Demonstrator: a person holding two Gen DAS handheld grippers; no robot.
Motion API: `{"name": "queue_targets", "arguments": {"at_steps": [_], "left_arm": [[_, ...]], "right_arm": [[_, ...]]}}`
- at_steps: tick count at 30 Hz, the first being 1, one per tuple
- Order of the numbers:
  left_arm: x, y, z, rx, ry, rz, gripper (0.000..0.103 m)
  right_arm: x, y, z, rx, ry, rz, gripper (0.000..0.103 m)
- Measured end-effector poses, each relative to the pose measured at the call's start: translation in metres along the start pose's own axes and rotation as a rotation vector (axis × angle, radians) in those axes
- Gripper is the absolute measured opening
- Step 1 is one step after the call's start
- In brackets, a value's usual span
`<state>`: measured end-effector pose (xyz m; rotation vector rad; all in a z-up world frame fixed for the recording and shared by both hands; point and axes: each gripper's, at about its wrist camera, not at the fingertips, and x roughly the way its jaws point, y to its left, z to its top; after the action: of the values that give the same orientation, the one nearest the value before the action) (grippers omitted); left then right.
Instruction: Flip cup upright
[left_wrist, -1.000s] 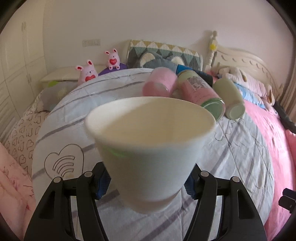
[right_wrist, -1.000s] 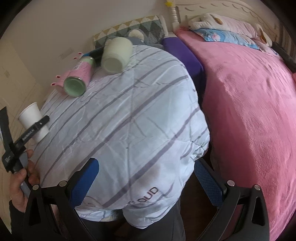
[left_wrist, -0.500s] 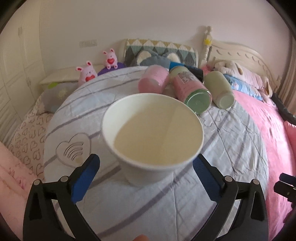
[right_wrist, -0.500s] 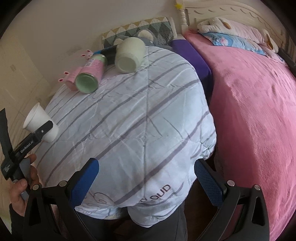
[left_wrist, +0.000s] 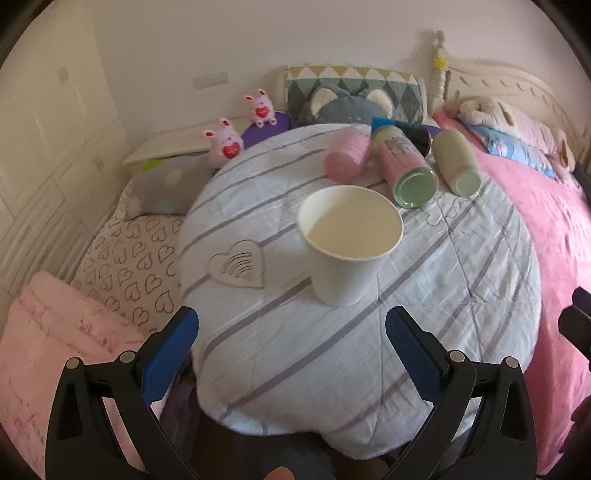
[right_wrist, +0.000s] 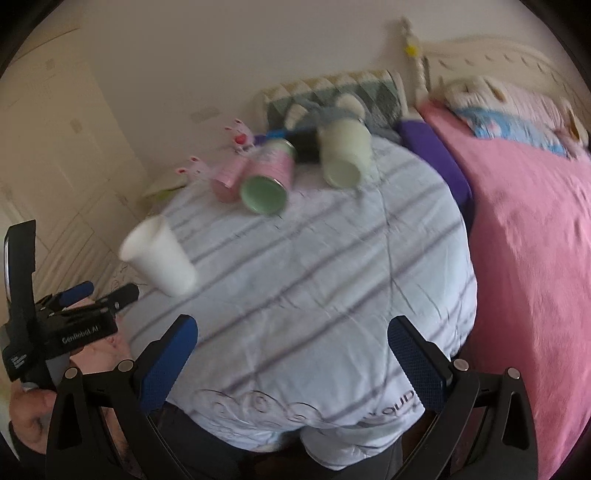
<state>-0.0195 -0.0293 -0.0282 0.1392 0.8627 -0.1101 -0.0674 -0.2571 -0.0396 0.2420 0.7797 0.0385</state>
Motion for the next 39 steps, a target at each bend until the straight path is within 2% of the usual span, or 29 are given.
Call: {"name": "queue_targets", "arguments": {"at_steps": [7, 15, 19, 25, 39], "left_arm": [[-0.04, 0.02, -0.006, -0.059, 0.004, 0.016, 0.102], [-0.075, 0.027, -0.018, -0.091, -0.017, 0.054, 0.102], [-0.08, 0.033, -0.019, -0.121, -0.038, 0.051, 0.102], [-0.068, 0.036, -0.017, -0.145, -0.024, 0.013, 0.102], [-0.066, 0.018, -0.019, -0.099, -0.016, -0.004, 0.102]], "right_arm": [[-0.027, 0.026, 0.012, -0.073, -0.073, 0.006, 0.103], [-0.033, 0.038, 0.015, -0.099, -0.096, 0.026, 0.103], [-0.032, 0.041, 0.012, -0.085, -0.1, 0.042, 0.103], [-0.033, 0.049, 0.007, -0.111, -0.077, 0.002, 0.103], [-0.037, 0.029, 0.003, -0.057, -0.075, -0.035, 0.103]]}}
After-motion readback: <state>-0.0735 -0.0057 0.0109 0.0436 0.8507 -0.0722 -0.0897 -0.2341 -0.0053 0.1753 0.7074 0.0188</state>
